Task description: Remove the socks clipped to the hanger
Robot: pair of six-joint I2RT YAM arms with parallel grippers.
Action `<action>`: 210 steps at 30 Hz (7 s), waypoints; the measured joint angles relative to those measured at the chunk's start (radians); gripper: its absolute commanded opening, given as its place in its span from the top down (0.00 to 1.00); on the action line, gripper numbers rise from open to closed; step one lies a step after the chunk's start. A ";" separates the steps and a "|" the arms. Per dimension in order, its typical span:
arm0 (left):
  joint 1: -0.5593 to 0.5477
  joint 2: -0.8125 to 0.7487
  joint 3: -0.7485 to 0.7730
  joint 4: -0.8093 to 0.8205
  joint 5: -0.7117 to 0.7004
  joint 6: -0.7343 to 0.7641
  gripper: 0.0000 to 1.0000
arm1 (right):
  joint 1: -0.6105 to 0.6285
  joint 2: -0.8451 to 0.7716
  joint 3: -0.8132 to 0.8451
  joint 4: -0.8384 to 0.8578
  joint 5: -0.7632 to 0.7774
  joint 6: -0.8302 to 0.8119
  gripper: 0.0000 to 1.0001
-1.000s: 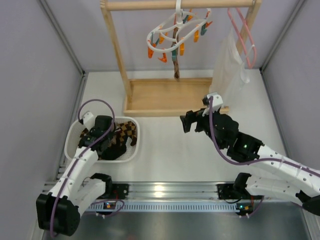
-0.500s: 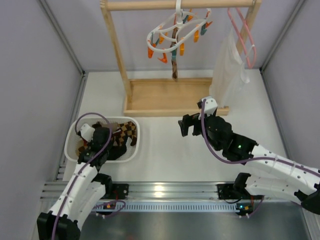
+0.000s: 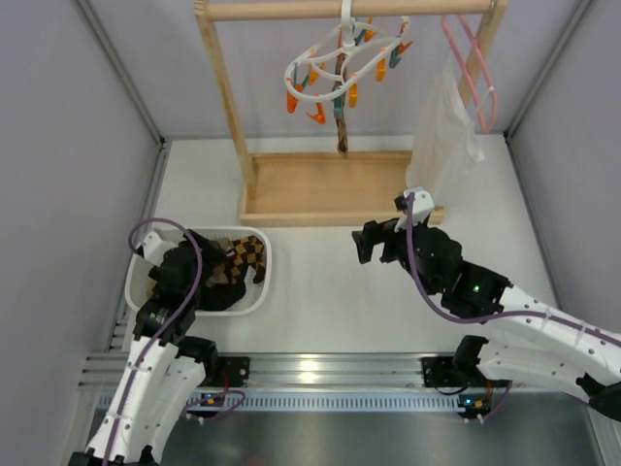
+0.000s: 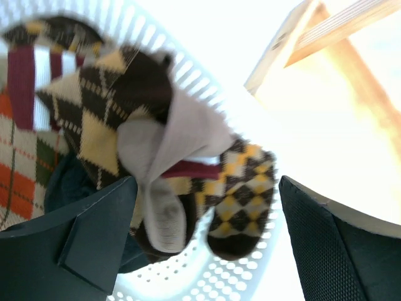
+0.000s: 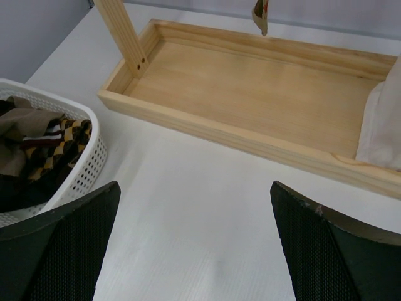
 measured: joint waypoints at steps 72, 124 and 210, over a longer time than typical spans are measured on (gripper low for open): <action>-0.332 1.570 0.922 1.028 0.471 0.501 0.02 | -0.352 -0.286 -0.247 0.011 -0.452 0.063 0.01; -0.647 1.046 0.356 1.267 -0.425 0.779 1.00 | -0.352 -0.279 -0.293 0.030 -0.512 0.046 0.01; -0.767 1.009 0.342 1.312 -0.234 0.758 0.02 | -0.481 0.735 0.679 0.098 -0.808 0.005 1.00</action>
